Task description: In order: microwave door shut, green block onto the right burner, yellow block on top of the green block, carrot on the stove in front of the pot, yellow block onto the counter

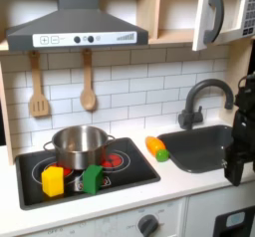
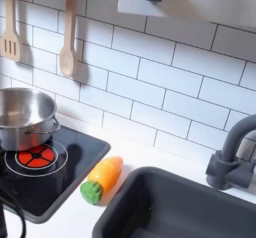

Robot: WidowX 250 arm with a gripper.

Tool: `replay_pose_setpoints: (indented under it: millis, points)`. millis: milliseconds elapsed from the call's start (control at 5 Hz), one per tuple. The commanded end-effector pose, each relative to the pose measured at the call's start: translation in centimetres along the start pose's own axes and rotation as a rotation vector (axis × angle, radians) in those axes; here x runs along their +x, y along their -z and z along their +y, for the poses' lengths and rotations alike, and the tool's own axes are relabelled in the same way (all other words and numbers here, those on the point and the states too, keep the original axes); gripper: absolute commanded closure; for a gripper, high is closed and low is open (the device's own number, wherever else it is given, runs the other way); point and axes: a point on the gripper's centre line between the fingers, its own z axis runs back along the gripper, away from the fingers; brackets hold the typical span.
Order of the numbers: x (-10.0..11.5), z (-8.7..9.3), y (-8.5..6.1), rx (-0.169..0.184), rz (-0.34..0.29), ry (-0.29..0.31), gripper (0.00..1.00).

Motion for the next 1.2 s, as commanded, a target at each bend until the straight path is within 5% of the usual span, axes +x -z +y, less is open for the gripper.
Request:
replay_pose_setpoints:
  millis: [0, 200, 1000]
  points:
    - [-0.2, 0.3, 0.1, -0.014, -0.003, 0.007, 0.0]
    - [1.3, 1.0, 0.8, -0.049, -0.04, -0.012, 0.0]
    - [7.1, 3.8, 2.5, -0.067, -0.096, -0.105, 0.0]
